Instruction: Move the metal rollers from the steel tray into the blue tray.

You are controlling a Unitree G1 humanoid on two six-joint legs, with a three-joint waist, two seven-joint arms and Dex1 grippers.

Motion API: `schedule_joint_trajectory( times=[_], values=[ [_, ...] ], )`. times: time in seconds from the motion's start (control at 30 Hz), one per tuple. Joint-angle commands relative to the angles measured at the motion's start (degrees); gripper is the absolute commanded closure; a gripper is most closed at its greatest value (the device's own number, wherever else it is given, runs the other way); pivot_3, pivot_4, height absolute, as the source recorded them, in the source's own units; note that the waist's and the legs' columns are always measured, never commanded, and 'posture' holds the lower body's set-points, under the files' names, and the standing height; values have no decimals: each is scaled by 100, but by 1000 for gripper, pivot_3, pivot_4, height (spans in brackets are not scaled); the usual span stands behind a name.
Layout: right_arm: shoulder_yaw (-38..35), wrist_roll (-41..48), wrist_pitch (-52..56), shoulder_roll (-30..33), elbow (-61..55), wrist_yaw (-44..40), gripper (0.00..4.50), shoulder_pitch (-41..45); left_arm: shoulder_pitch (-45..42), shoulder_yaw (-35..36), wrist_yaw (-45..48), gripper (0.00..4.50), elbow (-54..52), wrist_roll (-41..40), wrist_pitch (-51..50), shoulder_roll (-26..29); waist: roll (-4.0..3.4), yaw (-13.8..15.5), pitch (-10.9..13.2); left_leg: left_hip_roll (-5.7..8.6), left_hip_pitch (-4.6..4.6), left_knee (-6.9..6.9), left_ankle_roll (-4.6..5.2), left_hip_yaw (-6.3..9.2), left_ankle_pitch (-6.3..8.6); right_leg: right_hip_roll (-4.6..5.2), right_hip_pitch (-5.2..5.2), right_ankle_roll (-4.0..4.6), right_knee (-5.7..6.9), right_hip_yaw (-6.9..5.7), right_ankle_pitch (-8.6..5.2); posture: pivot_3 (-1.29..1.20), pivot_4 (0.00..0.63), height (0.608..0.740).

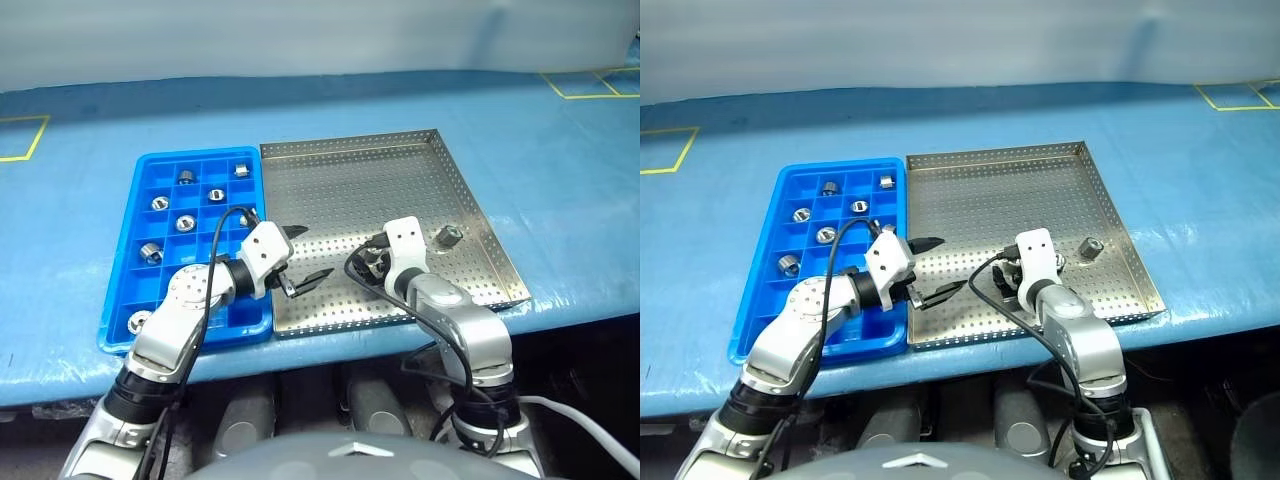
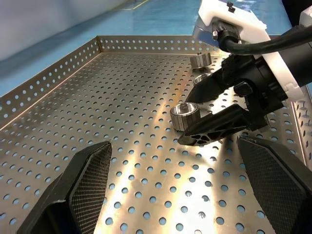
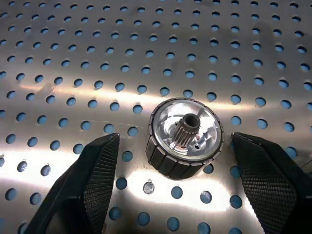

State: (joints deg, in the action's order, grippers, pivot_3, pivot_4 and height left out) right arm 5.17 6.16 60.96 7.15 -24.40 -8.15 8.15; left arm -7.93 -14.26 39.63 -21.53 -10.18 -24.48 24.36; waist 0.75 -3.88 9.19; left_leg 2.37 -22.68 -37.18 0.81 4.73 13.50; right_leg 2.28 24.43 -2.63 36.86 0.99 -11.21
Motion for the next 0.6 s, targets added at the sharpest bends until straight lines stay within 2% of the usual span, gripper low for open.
schedule_joint_trajectory(
  times=[0.03, 0.13, 0.37, 0.6],
  values=[
    [-2, 73, -201, -32, -32, -46, 1849, 165, 113, 181, -164, 0, -384, -119, -11, -41, 0, 5, 0, 0, 0, 0, 0, 0, 0, 0, 0, 0, 0, 0, 0, -55, 150, 740],
    [81, 22, -310, -30, -20, -49, 2793, 310, 286, 327, -301, 0, -507, -140, 8, -52, 0, 19, 0, 0, 0, 0, 0, 1, 0, 0, 1, 0, 0, 0, 0, -32, 150, 740],
    [713, -70, -584, -246, -11, -91, 2809, 1283, 844, 839, -611, 0, -880, -202, 206, -71, -2, 73, 2, -1, 0, 2, -2, 3, -1, -1, 5, 0, 4, 0, 0, 56, 150, 740],
    [1321, 8, -960, -788, 617, -347, 2809, 2090, 1625, 1389, -924, 0, -1406, -241, 513, -75, -2, 318, 1, 1, -2, 13, -3, 11, -1, 2, 8, 13, -2, -5, 4, 155, 150, 740]
  ],
)
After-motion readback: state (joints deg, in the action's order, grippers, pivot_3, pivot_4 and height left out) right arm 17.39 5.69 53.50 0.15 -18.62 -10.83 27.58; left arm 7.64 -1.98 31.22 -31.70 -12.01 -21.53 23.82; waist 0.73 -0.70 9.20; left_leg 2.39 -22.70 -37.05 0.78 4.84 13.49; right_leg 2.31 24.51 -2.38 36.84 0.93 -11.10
